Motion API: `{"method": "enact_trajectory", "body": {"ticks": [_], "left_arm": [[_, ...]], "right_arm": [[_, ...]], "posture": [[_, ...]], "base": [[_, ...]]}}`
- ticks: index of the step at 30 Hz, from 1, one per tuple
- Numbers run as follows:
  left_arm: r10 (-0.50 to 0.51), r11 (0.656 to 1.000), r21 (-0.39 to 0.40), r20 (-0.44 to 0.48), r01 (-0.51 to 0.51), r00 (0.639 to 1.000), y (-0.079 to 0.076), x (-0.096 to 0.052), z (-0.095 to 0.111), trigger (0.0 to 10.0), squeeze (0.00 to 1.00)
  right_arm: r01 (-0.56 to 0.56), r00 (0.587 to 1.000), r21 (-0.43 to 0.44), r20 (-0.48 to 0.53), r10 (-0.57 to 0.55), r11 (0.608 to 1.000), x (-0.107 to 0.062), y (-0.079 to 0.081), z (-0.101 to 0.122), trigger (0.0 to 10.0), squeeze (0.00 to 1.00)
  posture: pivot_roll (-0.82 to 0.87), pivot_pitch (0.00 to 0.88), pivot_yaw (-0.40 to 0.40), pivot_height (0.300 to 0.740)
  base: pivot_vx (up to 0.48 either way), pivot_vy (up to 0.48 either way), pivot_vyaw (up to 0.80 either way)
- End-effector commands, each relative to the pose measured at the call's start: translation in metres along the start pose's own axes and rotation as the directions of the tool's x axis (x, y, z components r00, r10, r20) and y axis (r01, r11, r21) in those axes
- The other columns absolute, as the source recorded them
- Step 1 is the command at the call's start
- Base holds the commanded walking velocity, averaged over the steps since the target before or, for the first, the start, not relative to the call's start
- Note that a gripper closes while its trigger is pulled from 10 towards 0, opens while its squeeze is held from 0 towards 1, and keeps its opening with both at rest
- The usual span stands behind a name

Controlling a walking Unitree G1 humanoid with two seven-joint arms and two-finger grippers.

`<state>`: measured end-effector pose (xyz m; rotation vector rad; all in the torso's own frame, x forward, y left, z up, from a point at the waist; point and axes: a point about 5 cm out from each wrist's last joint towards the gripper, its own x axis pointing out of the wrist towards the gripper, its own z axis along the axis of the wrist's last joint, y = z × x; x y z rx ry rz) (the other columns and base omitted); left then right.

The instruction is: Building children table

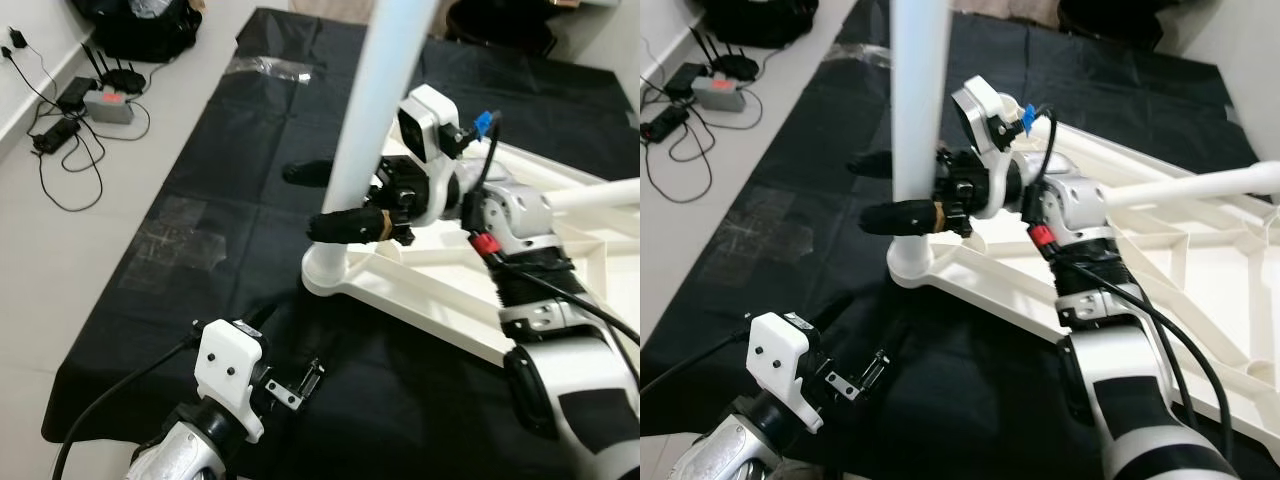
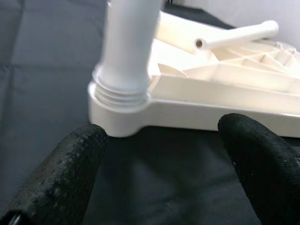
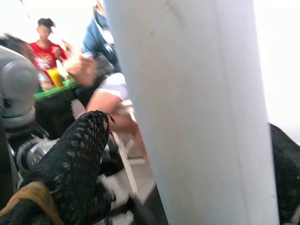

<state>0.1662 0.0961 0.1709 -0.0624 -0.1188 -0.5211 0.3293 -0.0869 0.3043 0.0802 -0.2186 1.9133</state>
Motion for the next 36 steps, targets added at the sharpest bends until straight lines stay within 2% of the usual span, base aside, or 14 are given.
{"method": "enact_trajectory", "body": {"ticks": [1, 4, 5, 20, 23, 26, 28, 29, 30, 31, 32, 33, 34, 36], "left_arm": [[-0.009, 1.0, -0.003, -0.02, 0.009, 1.0, -0.003, -0.004, 0.001, 10.0, 0.0], [-0.008, 1.0, -0.004, -0.027, 0.008, 1.0, -0.005, -0.006, 0.003, 10.0, 0.0], [-0.007, 1.0, -0.002, -0.034, 0.007, 0.999, -0.005, -0.007, 0.004, 10.0, 0.0], [0.002, 1.0, 0.001, -0.053, -0.002, 0.999, -0.001, -0.008, 0.004, 10.0, 0.0], [-0.005, 1.0, 0.003, -0.053, 0.005, 0.999, 0.006, 0.002, -0.003, 10.0, 0.0], [-0.006, 1.0, 0.004, -0.053, 0.006, 0.999, 0.007, 0.005, -0.005, 10.0, 0.0], [-0.002, 1.0, 0.006, -0.05, 0.003, 0.999, 0.011, 0.01, -0.009, 10.0, 0.0], [-0.002, 1.0, 0.006, -0.05, 0.003, 0.999, 0.011, 0.01, -0.009, 10.0, 0.0], [0.0, 1.0, 0.006, -0.049, 0.0, 0.999, 0.014, 0.014, -0.014, 10.0, 0.0], [0.0, 1.0, 0.006, -0.049, 0.0, 0.999, 0.014, 0.014, -0.014, 10.0, 0.0], [0.001, 1.0, 0.006, -0.05, -0.001, 0.999, 0.015, 0.016, -0.016, 10.0, 0.0], [0.001, 1.0, 0.006, -0.05, -0.001, 0.999, 0.015, 0.016, -0.016, 10.0, 0.0], [0.003, 1.0, 0.01, -0.054, -0.003, 0.999, 0.018, 0.019, -0.021, 10.0, 0.0], [0.003, 1.0, 0.01, -0.054, -0.003, 0.999, 0.018, 0.019, -0.021, 10.0, 0.0]], "right_arm": [[-0.066, 0.997, -0.034, 0.035, 0.067, 0.997, 0.012, -0.001, 0.005, 10.0, 0.0], [-0.083, 0.994, -0.057, 0.068, 0.087, 0.995, 0.018, -0.005, 0.01, 10.0, 0.0], [-0.087, 0.991, -0.072, 0.092, 0.093, 0.994, 0.021, -0.008, 0.013, 0.0, 0.0], [-0.065, 0.996, -0.137, 0.055, 0.073, 0.988, 0.011, -0.006, 0.023, 0.0, 0.0], [0.038, 0.987, -0.305, -0.136, -0.084, 0.952, -0.016, 0.003, 0.039, 0.0, 0.0], [0.067, 0.973, -0.353, -0.186, -0.14, 0.933, -0.022, 0.005, 0.043, 0.0, 0.0], [0.263, 0.891, -0.394, -0.252, -0.379, 0.881, -0.036, 0.007, 0.044, 0.0, 0.0], [0.263, 0.891, -0.394, -0.252, -0.379, 0.881, -0.036, 0.007, 0.044, 0.0, 0.0], [0.547, 0.667, -0.406, -0.318, -0.674, 0.732, -0.055, 0.011, 0.024, 0.0, 0.0], [0.547, 0.667, -0.406, -0.318, -0.674, 0.732, -0.055, 0.011, 0.024, 0.0, 0.0], [0.63, 0.553, -0.422, -0.346, -0.758, 0.652, -0.062, 0.015, 0.013, 0.0, 0.0], [0.63, 0.553, -0.422, -0.346, -0.758, 0.652, -0.062, 0.015, 0.013, 0.0, 0.0], [0.878, 0.142, -0.434, -0.161, -0.977, 0.2, -0.085, 0.016, 0.001, 0.0, 0.0], [0.878, 0.142, -0.434, -0.161, -0.977, 0.2, -0.085, 0.016, 0.001, 0.0, 0.0]], "posture": [[0.23, 0.353, -0.114, 0.74], [0.24, 0.356, -0.11, 0.74], [0.25, 0.352, -0.109, 0.74], [0.2, 0.319, -0.105, 0.74], [0.13, 0.237, -0.099, 0.74], [0.13, 0.237, -0.099, 0.74], [0.07, 0.198, -0.12, 0.74], [0.07, 0.198, -0.12, 0.74], [0.04, 0.164, -0.15, 0.74], [0.04, 0.164, -0.15, 0.74], [0.04, 0.164, -0.15, 0.74], [0.04, 0.164, -0.15, 0.74], [0.01, 0.122, -0.209, 0.74], [0.01, 0.122, -0.209, 0.74]], "base": [[0.0, 0.0, 0.0], [0.0, 0.0, 0.0], [0.0, 0.0, 0.0], [0.0, 0.0, 0.0], [0.0, 0.0, 0.0], [0.0, 0.0, 0.0], [0.0, 0.0, 0.0], [0.0, 0.0, 0.0], [0.0, 0.0, 0.0], [0.0, 0.0, 0.0], [0.0, 0.0, 0.0], [0.0, 0.0, 0.0], [0.0, 0.0, 0.0], [0.0, 0.0, 0.0]]}}
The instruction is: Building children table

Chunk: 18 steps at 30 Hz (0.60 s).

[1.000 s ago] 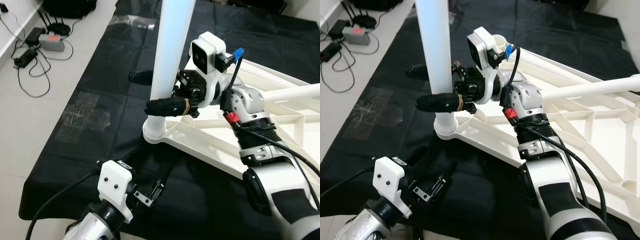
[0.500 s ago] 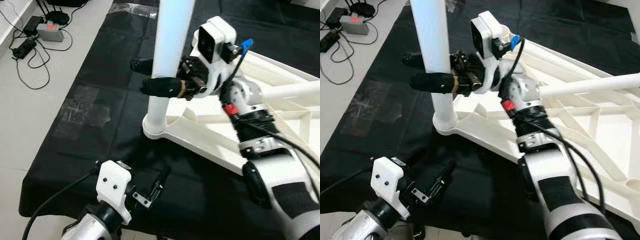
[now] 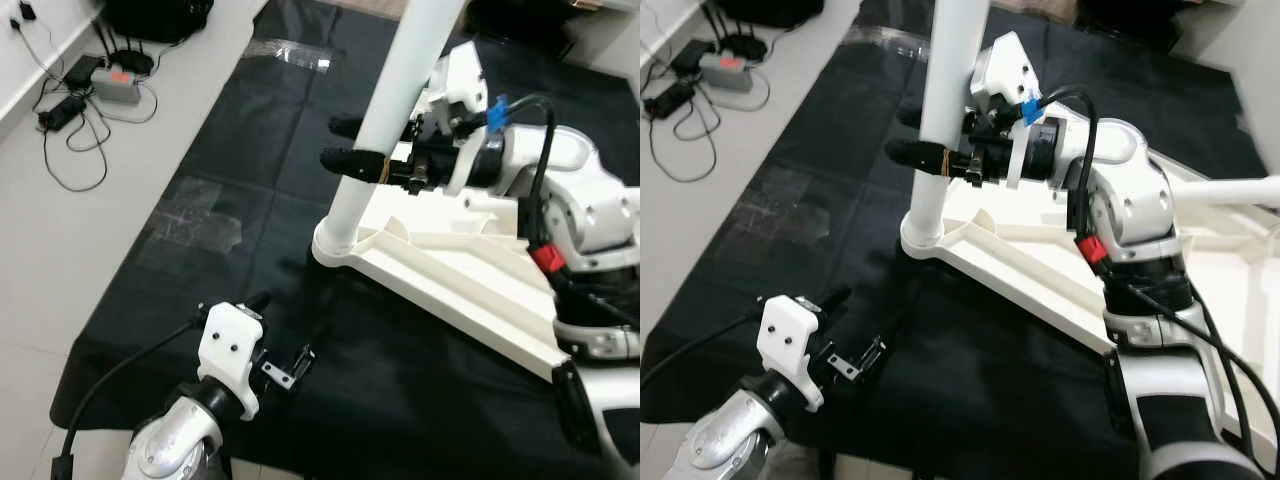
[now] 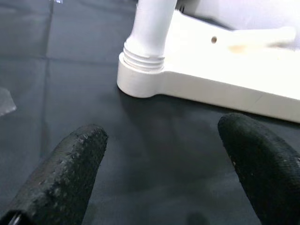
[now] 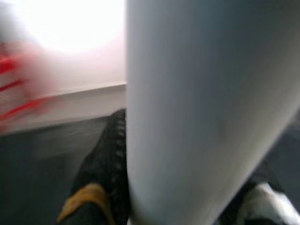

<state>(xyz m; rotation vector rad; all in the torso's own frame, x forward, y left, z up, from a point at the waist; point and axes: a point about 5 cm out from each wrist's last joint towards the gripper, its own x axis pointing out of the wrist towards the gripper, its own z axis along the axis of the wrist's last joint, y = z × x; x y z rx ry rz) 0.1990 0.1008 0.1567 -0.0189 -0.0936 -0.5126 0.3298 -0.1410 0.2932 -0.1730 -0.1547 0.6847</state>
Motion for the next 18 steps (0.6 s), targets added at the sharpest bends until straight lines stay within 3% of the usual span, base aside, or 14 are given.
{"method": "enact_trajectory", "body": {"ticks": [1, 2, 3, 4, 5, 8, 9, 13, 14, 15, 16, 18], "left_arm": [[0.005, 1.0, -0.025, -0.021, -0.006, 1.0, 0.001, 0.0, -0.01, 10.0, 0.0], [0.005, 1.0, -0.025, -0.021, -0.006, 1.0, 0.001, 0.0, -0.01, 10.0, 0.0], [0.012, 1.0, -0.019, -0.02, -0.013, 1.0, 0.005, 0.008, -0.015, 10.0, 0.0], [0.012, 1.0, -0.019, -0.02, -0.013, 1.0, 0.005, 0.008, -0.015, 10.0, 0.0], [0.015, 1.0, -0.018, -0.017, -0.015, 1.0, 0.009, 0.016, -0.02, 10.0, 0.0], [0.018, 1.0, -0.017, -0.014, -0.018, 1.0, 0.013, 0.021, -0.023, 10.0, 0.0], [0.023, 1.0, -0.015, -0.01, -0.023, 1.0, 0.016, 0.025, -0.026, 10.0, 0.0], [0.033, 0.999, -0.01, 0.002, -0.033, 0.999, 0.021, 0.029, -0.029, 10.0, 0.0], [0.035, 0.999, -0.006, 0.011, -0.035, 0.999, 0.022, 0.032, -0.03, 10.0, 0.0], [0.035, 0.999, -0.006, 0.011, -0.035, 0.999, 0.022, 0.032, -0.03, 10.0, 0.0], [0.035, 0.999, -0.004, 0.012, -0.035, 0.999, 0.023, 0.032, -0.03, 10.0, 0.0], [0.034, 0.999, -0.003, 0.016, -0.034, 0.999, 0.023, 0.032, -0.03, 10.0, 0.0]], "right_arm": [[0.399, 0.883, -0.028, -0.258, -0.393, 0.916, -0.033, -0.016, -0.055, 0.0, 0.0], [0.399, 0.883, -0.028, -0.258, -0.393, 0.916, -0.033, -0.016, -0.055, 0.0, 0.0], [0.531, 0.799, 0.029, -0.351, -0.489, 0.847, -0.048, 0.0, -0.088, 0.0, 0.0], [0.531, 0.799, 0.029, -0.351, -0.489, 0.847, -0.048, 0.0, -0.088, 0.0, 0.0], [0.595, 0.755, 0.084, -0.398, -0.52, 0.799, -0.05, 0.01, -0.107, 0.0, 0.0], [0.573, 0.782, 0.15, -0.394, -0.483, 0.806, -0.039, 0.019, -0.113, 0.0, 0.0], [0.572, 0.791, 0.199, -0.389, -0.472, 0.795, -0.027, 0.022, -0.112, 0.0, 0.0], [0.584, 0.785, 0.236, -0.407, -0.467, 0.777, -0.018, 0.033, -0.102, 0.0, 0.0], [0.533, 0.813, 0.263, -0.424, -0.4, 0.804, -0.014, 0.044, -0.097, 1.5, 0.0], [0.533, 0.813, 0.263, -0.424, -0.4, 0.804, -0.014, 0.044, -0.097, 1.5, 0.0], [0.47, 0.842, 0.265, -0.421, -0.338, 0.842, -0.012, 0.048, -0.094, 10.0, 0.0], [0.435, 0.855, 0.263, -0.42, -0.303, 0.861, -0.011, 0.052, -0.093, 10.0, 0.0]], "posture": [[-0.03, 0.1, -0.206, 0.74], [-0.03, 0.1, -0.206, 0.74], [-0.06, 0.063, -0.17, 0.74], [-0.06, 0.063, -0.17, 0.74], [-0.03, 0.029, -0.177, 0.74], [-0.03, 0.016, -0.177, 0.74], [-0.04, 0.001, -0.177, 0.74], [-0.04, 0.0, -0.177, 0.74], [-0.04, 0.0, -0.17, 0.74], [-0.04, 0.0, -0.17, 0.74], [-0.04, 0.003, -0.159, 0.74], [-0.04, 0.003, -0.159, 0.74]], "base": [[0.0, 0.0, 0.0], [0.0, 0.0, 0.0], [0.0, 0.0, 0.0], [0.0, 0.0, 0.0], [0.0, 0.0, 0.0], [0.0, 0.0, 0.0], [0.0, 0.0, 0.0], [0.0, 0.0, 0.0], [0.0, 0.0, 0.0], [0.0, 0.0, 0.0], [0.0, 0.0, 0.0], [0.0, 0.0, 0.0]]}}
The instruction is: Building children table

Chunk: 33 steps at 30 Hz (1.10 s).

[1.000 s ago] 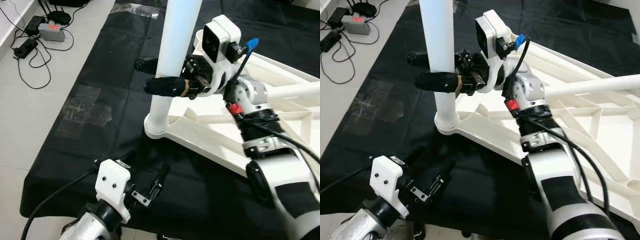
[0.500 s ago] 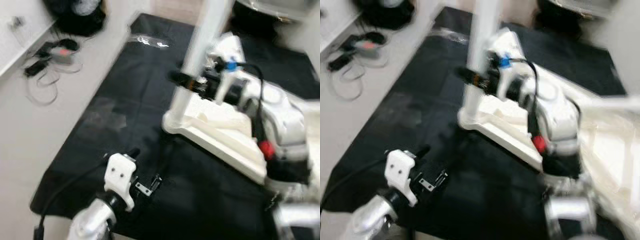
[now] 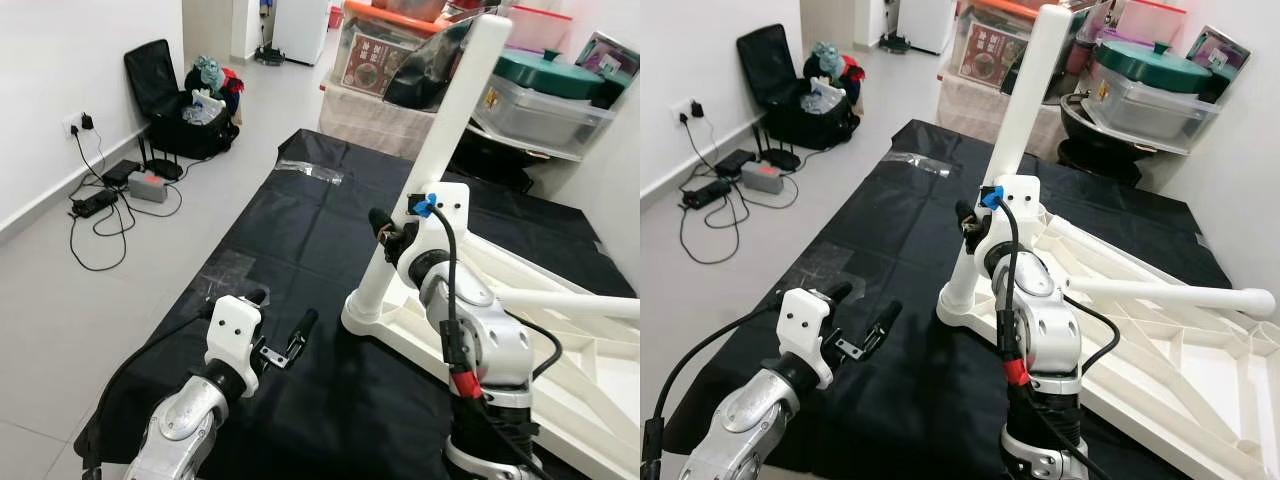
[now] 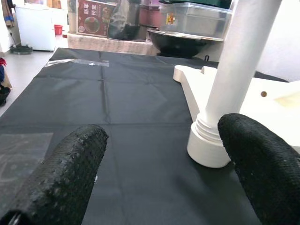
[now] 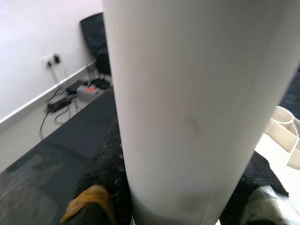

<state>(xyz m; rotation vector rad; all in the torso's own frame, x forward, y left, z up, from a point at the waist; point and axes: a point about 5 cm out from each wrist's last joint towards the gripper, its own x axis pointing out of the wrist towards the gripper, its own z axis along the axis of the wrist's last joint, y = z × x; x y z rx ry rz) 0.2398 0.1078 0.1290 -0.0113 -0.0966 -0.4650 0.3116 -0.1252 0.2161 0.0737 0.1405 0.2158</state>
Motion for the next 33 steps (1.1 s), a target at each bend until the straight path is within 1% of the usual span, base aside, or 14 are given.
{"method": "enact_trajectory", "body": {"ticks": [1, 2, 3, 6, 7, 10, 11, 12, 15, 24, 30, 31, 32, 33], "left_arm": [[-0.014, 1.0, -0.013, 0.019, 0.014, 1.0, -0.003, 0.002, 0.001, 10.0, 0.0], [-0.018, 1.0, -0.013, 0.021, 0.018, 1.0, -0.003, 0.001, 0.001, 10.0, 0.0], [-0.022, 1.0, -0.014, 0.021, 0.022, 1.0, -0.004, 0.0, 0.001, 10.0, 0.0], [-0.026, 1.0, -0.016, 0.022, 0.026, 0.999, -0.005, -0.002, 0.003, 10.0, 0.0], [-0.029, 0.999, -0.017, 0.024, 0.03, 0.999, -0.007, -0.006, 0.005, 10.0, 0.0], [-0.032, 0.999, -0.019, 0.028, 0.033, 0.999, -0.011, -0.011, 0.008, 10.0, 0.0], [-0.035, 0.999, -0.023, 0.034, 0.036, 0.999, -0.014, -0.016, 0.011, 10.0, 0.0], [-0.035, 0.999, -0.023, 0.034, 0.036, 0.999, -0.014, -0.016, 0.011, 10.0, 0.0], [-0.045, 0.999, -0.029, 0.039, 0.046, 0.998, -0.021, -0.026, 0.018, 10.0, 0.0], [-0.058, 0.998, -0.037, 0.038, 0.06, 0.998, -0.028, -0.037, 0.027, 10.0, 0.0], [-0.065, 0.997, -0.041, 0.033, 0.066, 0.997, -0.034, -0.045, 0.034, 10.0, 0.0], [-0.068, 0.997, -0.043, 0.03, 0.069, 0.997, -0.036, -0.048, 0.037, 10.0, 0.0], [-0.068, 0.997, -0.043, 0.03, 0.069, 0.997, -0.036, -0.048, 0.037, 10.0, 0.0], [-0.07, 0.996, -0.046, 0.025, 0.071, 0.997, -0.038, -0.05, 0.039, 10.0, 0.0]], "right_arm": [[-0.085, 0.982, -0.015, -0.17, 0.082, 0.996, 0.0, 0.007, -0.026, 10.0, 0.0], [-0.177, 0.974, -0.027, -0.15, 0.171, 0.984, 0.001, 0.01, -0.022, 10.0, 0.0], [-0.221, 0.967, -0.018, -0.138, 0.216, 0.975, 0.002, 0.005, -0.019, 10.0, 0.35], [-0.351, 0.932, -0.025, -0.104, 0.347, 0.936, 0.001, 0.006, -0.012, 10.0, 0.35], [-0.542, 0.84, -0.068, -0.062, 0.539, 0.838, -0.008, 0.01, -0.001, 10.0, 1.0], [-0.649, 0.76, -0.103, -0.031, 0.65, 0.754, -0.014, 0.005, 0.011, 10.0, 1.0], [-0.765, 0.636, -0.173, -0.057, 0.769, 0.62, -0.023, -0.001, 0.019, 10.0, 1.0], [-0.765, 0.636, -0.173, -0.057, 0.769, 0.62, -0.023, -0.001, 0.019, 10.0, 1.0], [-0.872, 0.47, -0.221, -0.131, 0.873, 0.436, -0.035, -0.019, 0.032, 10.0, 1.0], [-0.917, 0.362, -0.234, -0.156, 0.919, 0.322, -0.029, -0.037, 0.055, 10.0, 1.0], [-0.958, 0.178, -0.247, -0.121, 0.977, 0.144, -0.017, -0.027, 0.078, 10.0, 1.0], [-0.964, 0.095, -0.259, -0.103, 0.99, 0.066, -0.013, -0.016, 0.083, 10.0, 0.43], [-0.964, 0.095, -0.259, -0.103, 0.99, 0.066, -0.013, -0.016, 0.083, 10.0, 0.43], [-0.962, 0.019, -0.272, -0.079, 0.997, -0.003, -0.009, -0.004, 0.087, 10.0, 0.0]], "posture": [[-0.04, 0.012, -0.151, 0.74], [-0.03, 0.016, -0.15, 0.74], [-0.03, 0.026, -0.146, 0.74], [-0.02, 0.043, -0.143, 0.74], [-0.02, 0.068, -0.142, 0.74], [-0.01, 0.095, -0.141, 0.74], [0.0, 0.12, -0.137, 0.74], [0.0, 0.12, -0.137, 0.74], [0.04, 0.169, -0.143, 0.74], [0.06, 0.227, -0.134, 0.74], [0.09, 0.26, -0.126, 0.74], [0.11, 0.274, -0.121, 0.74], [0.11, 0.274, -0.121, 0.74], [0.12, 0.279, -0.119, 0.74]], "base": [[0.0, 0.0, 0.0], [0.0, 0.0, 0.0], [0.0, 0.0, 0.0], [0.0, 0.0, 0.0], [0.0, 0.0, 0.0], [0.0, 0.0, 0.0], [0.0, 0.0, 0.0], [0.0, 0.0, 0.0], [0.0, 0.0, 0.0], [0.0, 0.0, 0.0], [0.0, 0.0, 0.0], [0.0, 0.0, 0.0], [0.0, 0.0, 0.0], [0.0, 0.0, 0.0]]}}
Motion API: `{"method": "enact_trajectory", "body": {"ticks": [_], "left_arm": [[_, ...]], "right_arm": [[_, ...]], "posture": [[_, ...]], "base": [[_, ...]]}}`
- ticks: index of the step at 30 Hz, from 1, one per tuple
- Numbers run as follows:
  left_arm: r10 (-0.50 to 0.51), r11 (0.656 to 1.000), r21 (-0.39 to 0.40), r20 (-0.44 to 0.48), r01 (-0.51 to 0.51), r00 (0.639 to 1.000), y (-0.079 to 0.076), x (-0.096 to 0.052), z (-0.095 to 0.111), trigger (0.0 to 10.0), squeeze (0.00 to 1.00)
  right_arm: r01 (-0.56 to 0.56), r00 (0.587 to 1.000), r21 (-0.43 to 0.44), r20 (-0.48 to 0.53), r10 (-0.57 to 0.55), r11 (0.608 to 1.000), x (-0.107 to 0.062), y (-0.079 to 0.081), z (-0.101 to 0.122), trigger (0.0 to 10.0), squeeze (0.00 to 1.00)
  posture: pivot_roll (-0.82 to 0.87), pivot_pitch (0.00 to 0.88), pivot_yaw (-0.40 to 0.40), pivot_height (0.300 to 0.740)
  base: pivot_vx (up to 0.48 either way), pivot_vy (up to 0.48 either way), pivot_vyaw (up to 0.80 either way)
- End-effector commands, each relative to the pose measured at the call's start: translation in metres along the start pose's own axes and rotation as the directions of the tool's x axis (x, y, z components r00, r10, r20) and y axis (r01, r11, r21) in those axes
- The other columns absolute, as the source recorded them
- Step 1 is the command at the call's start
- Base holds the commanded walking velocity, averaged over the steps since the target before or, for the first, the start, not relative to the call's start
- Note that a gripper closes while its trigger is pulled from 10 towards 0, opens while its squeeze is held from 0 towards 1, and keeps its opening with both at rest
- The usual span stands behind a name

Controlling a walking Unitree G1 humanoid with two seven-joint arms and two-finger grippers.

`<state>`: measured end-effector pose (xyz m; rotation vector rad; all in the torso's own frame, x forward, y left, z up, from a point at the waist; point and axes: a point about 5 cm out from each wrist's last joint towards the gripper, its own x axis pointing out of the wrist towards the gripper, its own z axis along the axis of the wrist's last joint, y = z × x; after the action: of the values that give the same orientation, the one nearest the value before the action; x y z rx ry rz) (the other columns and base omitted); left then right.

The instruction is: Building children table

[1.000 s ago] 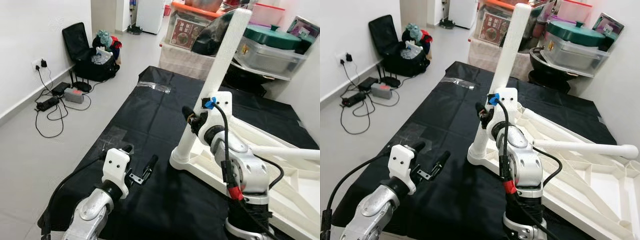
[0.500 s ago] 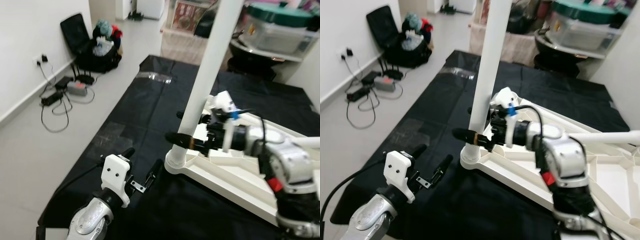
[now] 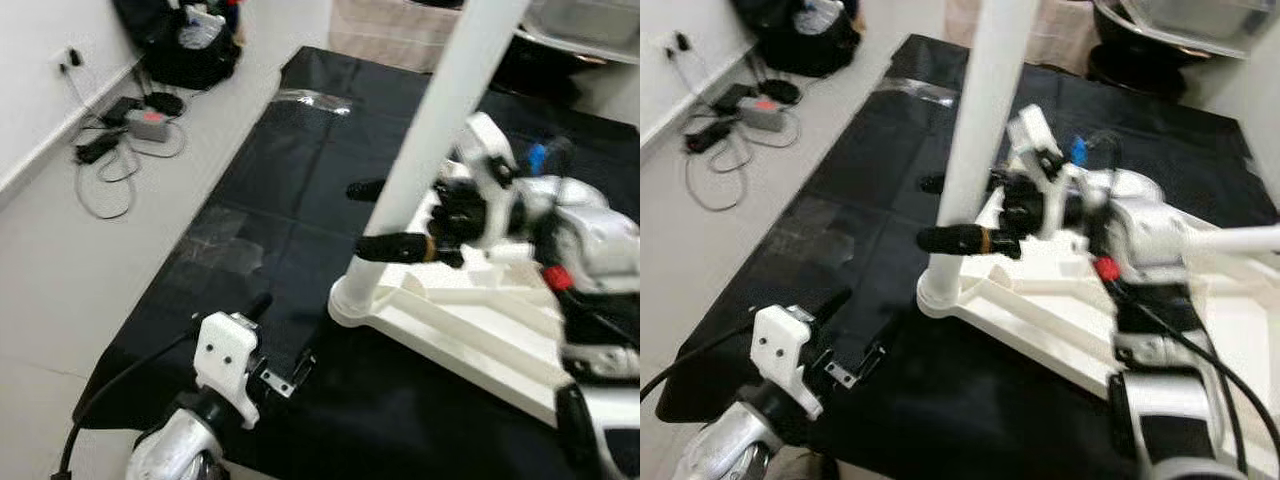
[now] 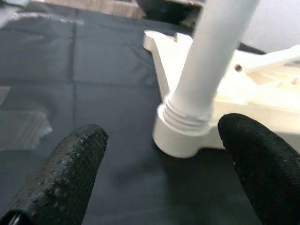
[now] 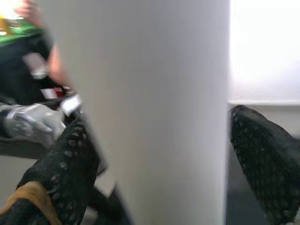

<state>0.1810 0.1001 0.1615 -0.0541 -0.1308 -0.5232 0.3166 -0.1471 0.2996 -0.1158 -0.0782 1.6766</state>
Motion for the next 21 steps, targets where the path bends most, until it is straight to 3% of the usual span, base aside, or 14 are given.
{"method": "enact_trajectory", "body": {"ticks": [1, 2, 3, 6, 7, 10, 11, 12, 13, 21], "left_arm": [[-0.014, 1.0, -0.012, -0.019, 0.013, 1.0, -0.005, -0.004, 0.001, 10.0, 0.0], [-0.014, 1.0, -0.012, -0.019, 0.013, 1.0, -0.005, -0.004, 0.001, 10.0, 0.0], [-0.015, 1.0, -0.016, -0.027, 0.015, 1.0, -0.008, -0.007, 0.005, 10.0, 0.0], [-0.014, 1.0, -0.018, -0.031, 0.014, 0.999, -0.009, -0.009, 0.006, 10.0, 0.0], [-0.013, 1.0, -0.02, -0.034, 0.013, 0.999, -0.01, -0.01, 0.008, 10.0, 0.0], [-0.012, 1.0, -0.021, -0.037, 0.011, 0.999, -0.011, -0.011, 0.009, 10.0, 0.0], [-0.01, 1.0, -0.022, -0.04, 0.009, 0.999, -0.011, -0.012, 0.01, 10.0, 0.0], [-0.01, 1.0, -0.022, -0.04, 0.009, 0.999, -0.011, -0.012, 0.01, 10.0, 0.0], [-0.009, 1.0, -0.023, -0.044, 0.008, 0.999, -0.011, -0.014, 0.011, 10.0, 0.0], [-0.011, 1.0, -0.027, -0.062, 0.009, 0.998, -0.013, -0.016, 0.014, 10.0, 0.0]], "right_arm": [[-0.089, 0.995, -0.026, 0.048, 0.09, 0.996, 0.011, -0.002, 0.003, 10.0, 0.0], [-0.089, 0.995, -0.026, 0.048, 0.09, 0.996, 0.011, -0.002, 0.003, 10.0, 0.0], [-0.169, 0.978, -0.062, 0.114, 0.175, 0.984, 0.029, -0.007, 0.011, 10.0, 0.0], [-0.204, 0.965, -0.076, 0.154, 0.214, 0.976, 0.036, -0.007, 0.016, 10.0, 0.0], [-0.226, 0.955, -0.085, 0.179, 0.238, 0.97, 0.04, -0.007, 0.019, 9.0, 0.0], [-0.255, 0.94, -0.087, 0.212, 0.268, 0.963, 0.043, -0.006, 0.023, 9.0, 0.0], [-0.279, 0.924, -0.091, 0.244, 0.293, 0.956, 0.044, -0.005, 0.027, 1.4, 0.0], [-0.279, 0.924, -0.091, 0.244, 0.293, 0.956, 0.044, -0.005, 0.027, 1.4, 0.0], [-0.292, 0.912, -0.099, 0.271, 0.308, 0.951, 0.043, -0.004, 0.03, 0.0, 0.0], [-0.305, 0.886, -0.142, 0.321, 0.335, 0.942, 0.036, -0.001, 0.037, 0.0, 0.0]], "posture": [[0.12, 0.279, -0.119, 0.74], [0.12, 0.279, -0.119, 0.74], [0.15, 0.293, -0.116, 0.74], [0.16, 0.3, -0.115, 0.74], [0.16, 0.306, -0.117, 0.74], [0.17, 0.312, -0.118, 0.74], [0.18, 0.32, -0.117, 0.74], [0.18, 0.32, -0.117, 0.74], [0.19, 0.324, -0.112, 0.74], [0.18, 0.328, -0.099, 0.74]], "base": [[0.0, 0.0, 0.0], [0.0, 0.0, 0.0], [0.0, 0.0, 0.0], [0.0, 0.0, 0.0], [0.0, 0.0, 0.0], [0.0, 0.0, 0.0], [0.0, 0.0, 0.0], [0.0, 0.0, 0.0], [0.0, 0.0, 0.0], [0.0, 0.0, 0.0]]}}
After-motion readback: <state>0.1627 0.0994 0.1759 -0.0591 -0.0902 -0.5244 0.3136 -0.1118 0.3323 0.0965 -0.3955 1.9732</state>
